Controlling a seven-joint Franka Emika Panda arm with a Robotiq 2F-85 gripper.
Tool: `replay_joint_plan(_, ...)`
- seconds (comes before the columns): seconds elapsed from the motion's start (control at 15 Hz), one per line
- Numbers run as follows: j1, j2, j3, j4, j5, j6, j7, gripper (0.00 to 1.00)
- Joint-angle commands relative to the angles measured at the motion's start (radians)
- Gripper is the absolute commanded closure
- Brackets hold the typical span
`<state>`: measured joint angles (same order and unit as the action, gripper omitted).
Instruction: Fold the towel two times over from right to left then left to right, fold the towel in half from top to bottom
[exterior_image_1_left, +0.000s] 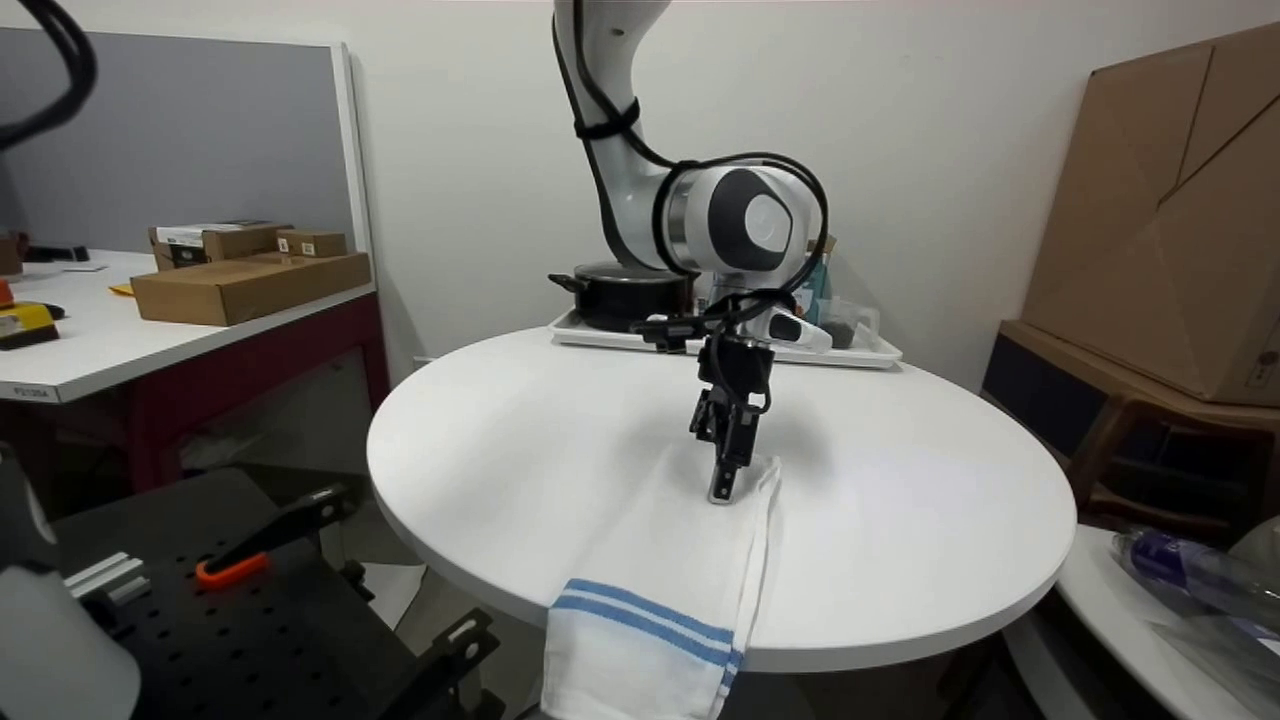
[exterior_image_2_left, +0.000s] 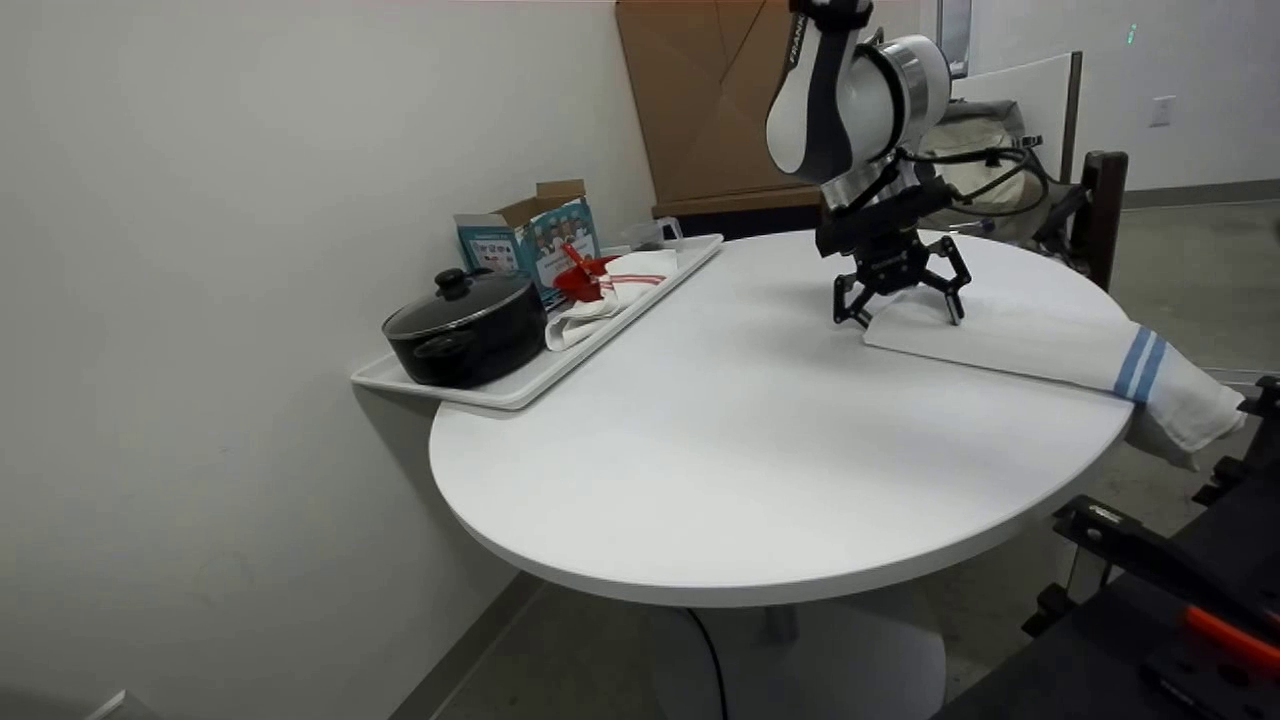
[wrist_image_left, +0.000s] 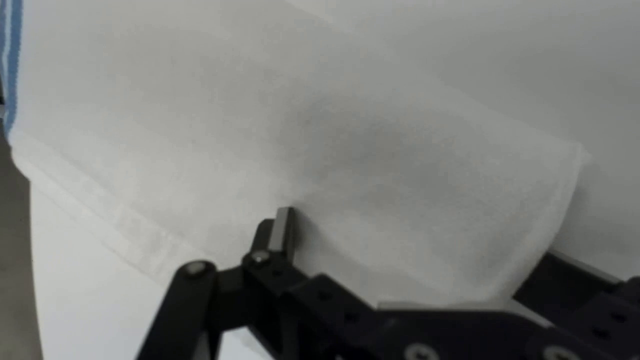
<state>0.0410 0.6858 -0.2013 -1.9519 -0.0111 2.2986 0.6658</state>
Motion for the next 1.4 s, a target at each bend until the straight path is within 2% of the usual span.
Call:
replay_joint_plan(0.0,0.035,0.013,-0.014,-0.018,-0.026,0.037,0.027,0.34)
replay_joint_plan(0.4,0.046,0.01,-0.02,-0.023,-0.039,0.066,0.046,0.81)
replay_joint_plan(0.53,0.05,0.01,-0.022,-0.025,-0.044,0.096,0.046,0.9)
replay_joint_plan(0.67,0.054,0.011,-0.026,-0.028,-0.053,0.133,0.044,0.94)
replay_joint_plan(0.73,0.069,-0.023,-0.014,-0.008,-0.048,0.093,0.049,0.96)
replay_joint_plan(0.8,0.074,-0.017,-0.015,0.016,-0.051,0.085,0.051,0.93)
replay_joint_plan(1.0,0.093,-0.006,-0.017,0.08,-0.059,0.065,0.056,0.89)
replay_joint_plan(1.33,0.115,0.019,-0.021,0.219,-0.078,0.019,0.07,0.91)
